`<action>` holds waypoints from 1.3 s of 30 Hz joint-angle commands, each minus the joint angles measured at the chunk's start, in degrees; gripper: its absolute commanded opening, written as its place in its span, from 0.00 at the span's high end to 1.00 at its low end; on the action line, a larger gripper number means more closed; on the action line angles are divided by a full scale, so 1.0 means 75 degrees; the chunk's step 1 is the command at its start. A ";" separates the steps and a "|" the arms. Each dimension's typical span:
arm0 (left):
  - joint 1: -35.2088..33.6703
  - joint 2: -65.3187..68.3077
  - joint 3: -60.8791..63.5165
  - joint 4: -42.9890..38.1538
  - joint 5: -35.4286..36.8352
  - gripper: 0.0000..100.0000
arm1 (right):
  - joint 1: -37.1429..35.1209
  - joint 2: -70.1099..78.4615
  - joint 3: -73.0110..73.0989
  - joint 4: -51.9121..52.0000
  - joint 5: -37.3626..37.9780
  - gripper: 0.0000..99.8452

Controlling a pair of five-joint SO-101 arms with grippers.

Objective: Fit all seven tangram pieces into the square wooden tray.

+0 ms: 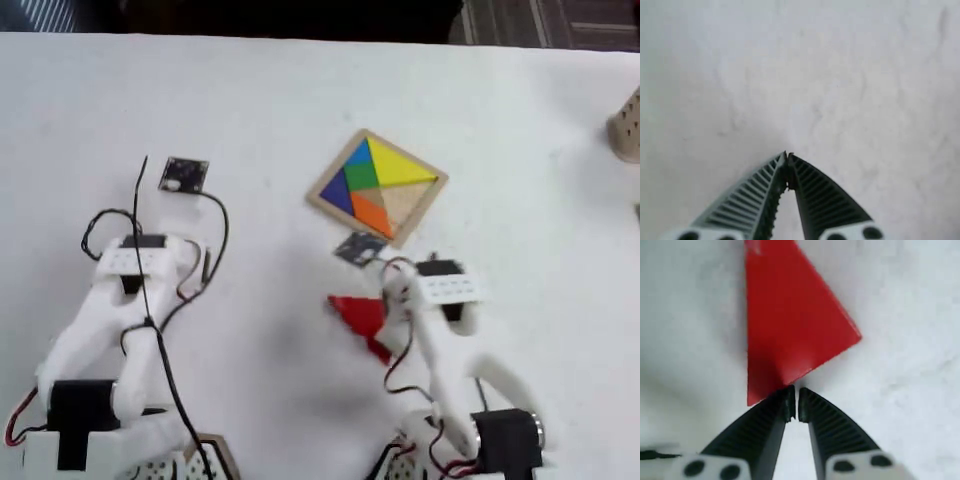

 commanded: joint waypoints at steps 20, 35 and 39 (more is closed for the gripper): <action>-0.0064 -0.0029 -0.0399 -0.0281 -0.0105 0.97 | 0.0029 -0.0217 -0.0938 -0.0522 -0.2942 0.98; -0.0064 -0.0029 -0.0387 -0.0258 -0.0105 0.97 | -0.0428 0.0897 -0.1125 -0.1237 -0.4149 0.98; -0.0076 -0.0029 -0.0387 -0.0258 -0.0105 0.97 | -0.1190 0.1377 -0.1582 -0.0955 -0.4302 0.98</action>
